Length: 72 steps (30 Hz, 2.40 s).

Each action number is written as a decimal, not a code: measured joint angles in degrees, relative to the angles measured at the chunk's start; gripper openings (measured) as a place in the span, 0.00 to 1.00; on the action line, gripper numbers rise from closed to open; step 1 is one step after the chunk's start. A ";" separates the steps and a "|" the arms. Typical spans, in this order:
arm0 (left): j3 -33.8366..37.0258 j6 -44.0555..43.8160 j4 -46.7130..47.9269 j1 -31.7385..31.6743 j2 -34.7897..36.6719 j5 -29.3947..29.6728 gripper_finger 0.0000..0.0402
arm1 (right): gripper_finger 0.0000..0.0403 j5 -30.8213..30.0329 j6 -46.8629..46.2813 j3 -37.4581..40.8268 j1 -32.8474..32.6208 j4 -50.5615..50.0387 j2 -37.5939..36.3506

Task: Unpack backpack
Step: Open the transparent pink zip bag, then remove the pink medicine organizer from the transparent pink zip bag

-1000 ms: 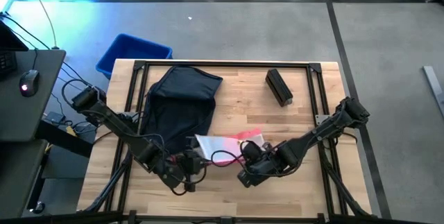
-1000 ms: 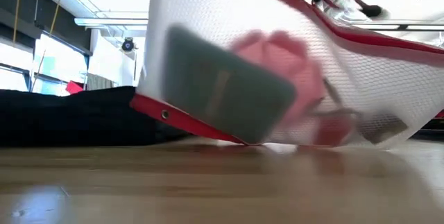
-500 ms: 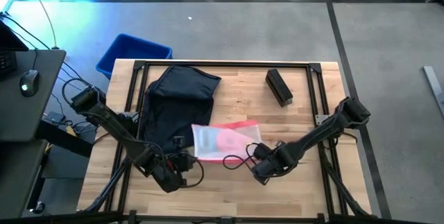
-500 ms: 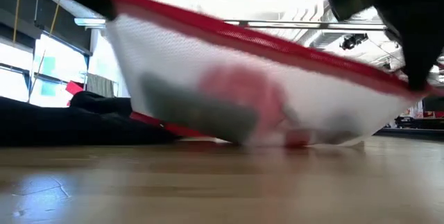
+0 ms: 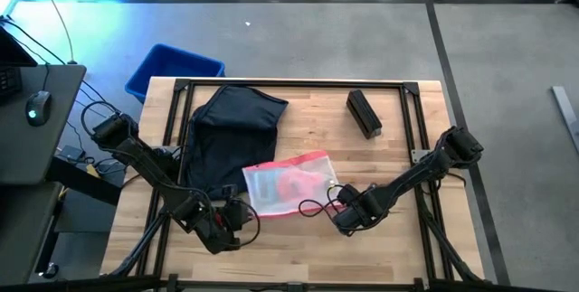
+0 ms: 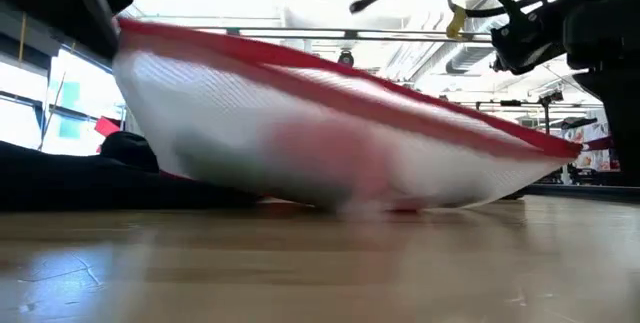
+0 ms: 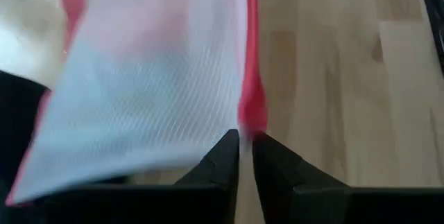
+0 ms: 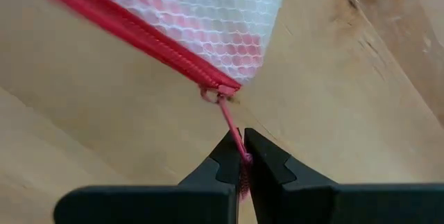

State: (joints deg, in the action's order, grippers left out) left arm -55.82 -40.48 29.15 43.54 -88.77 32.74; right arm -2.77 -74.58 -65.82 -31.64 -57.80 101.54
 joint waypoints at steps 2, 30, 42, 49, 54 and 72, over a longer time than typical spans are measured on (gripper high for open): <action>0.05 -0.40 1.93 -0.01 0.00 -1.09 0.15 | 0.04 0.28 0.48 0.02 -0.02 -0.21 0.00; 4.44 11.20 -37.32 -9.53 -11.43 -12.93 0.46 | 0.49 -12.67 24.42 -6.75 -8.66 34.88 4.28; 4.38 7.14 -36.67 -9.69 -11.80 -15.72 0.46 | 0.74 -5.01 36.46 -6.75 -0.58 33.25 6.98; 4.36 6.02 -36.22 -9.63 -11.78 -13.99 0.46 | 0.74 -6.03 36.45 -6.75 -0.52 32.97 11.72; 4.36 6.03 -36.03 -9.96 -11.78 -13.92 0.46 | 0.71 -6.58 33.93 -7.00 -0.35 32.97 14.78; 4.36 -2.96 -26.90 -11.33 -11.78 -6.02 0.41 | 0.46 5.15 25.61 -17.19 -3.06 23.02 16.11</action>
State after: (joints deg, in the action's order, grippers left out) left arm -51.46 -43.45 2.25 32.21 -100.55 26.72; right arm 2.38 -48.97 -83.01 -34.70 -34.79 117.64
